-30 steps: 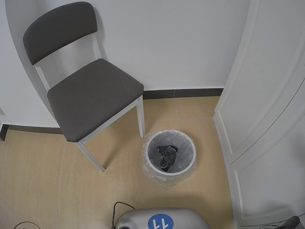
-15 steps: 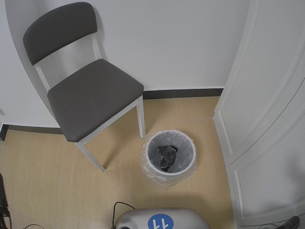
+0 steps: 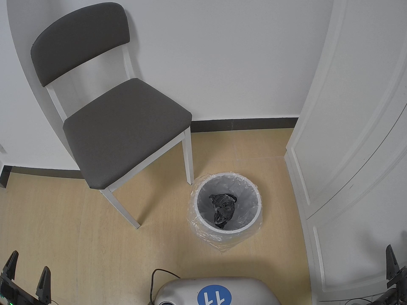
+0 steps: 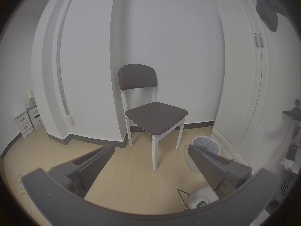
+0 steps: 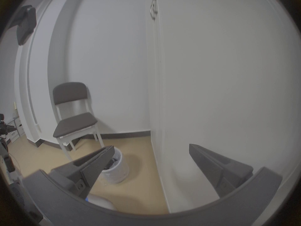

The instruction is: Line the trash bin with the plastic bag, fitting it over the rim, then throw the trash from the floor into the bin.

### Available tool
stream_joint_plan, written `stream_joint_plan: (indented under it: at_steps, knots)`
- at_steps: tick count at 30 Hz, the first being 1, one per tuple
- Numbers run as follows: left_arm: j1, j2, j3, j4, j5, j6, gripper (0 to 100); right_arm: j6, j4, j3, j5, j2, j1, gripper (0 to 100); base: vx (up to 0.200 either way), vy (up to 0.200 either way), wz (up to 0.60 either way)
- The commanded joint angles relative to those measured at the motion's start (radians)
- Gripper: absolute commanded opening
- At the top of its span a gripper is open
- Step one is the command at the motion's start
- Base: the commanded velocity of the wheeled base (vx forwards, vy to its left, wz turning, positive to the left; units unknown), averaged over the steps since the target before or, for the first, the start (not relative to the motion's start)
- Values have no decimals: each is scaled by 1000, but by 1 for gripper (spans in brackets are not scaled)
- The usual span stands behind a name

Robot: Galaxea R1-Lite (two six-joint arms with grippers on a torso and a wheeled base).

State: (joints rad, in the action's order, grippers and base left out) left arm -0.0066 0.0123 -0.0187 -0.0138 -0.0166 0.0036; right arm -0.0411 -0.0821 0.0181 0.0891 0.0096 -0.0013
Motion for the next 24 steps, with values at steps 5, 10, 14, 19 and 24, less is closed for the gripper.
stream_joint_plan:
  at_steps: [5, 10, 14, 19, 24]
  knots:
    - [-1, -12, 19, 12, 9, -7, 100, -33, 25, -15, -140, -10, 0, 100, 0, 0, 0]
    - [-1, -12, 19, 12, 14, 1, 100, -19, 27, -15, -169, -10, 0, 100, 0, 0, 0]
    - [-1, -12, 19, 12, 12, -2, 100, -11, 32, -18, -83, -10, 0, 100, 0, 0, 0]
    - [0, -12, 19, 14, 10, -13, 100, -11, 32, -18, -28, -10, -2, 100, 0, 0, 0]
    - [-1, -12, 19, 12, 10, -17, 100, 13, 64, -18, -66, -10, 0, 100, 0, 0, 0]
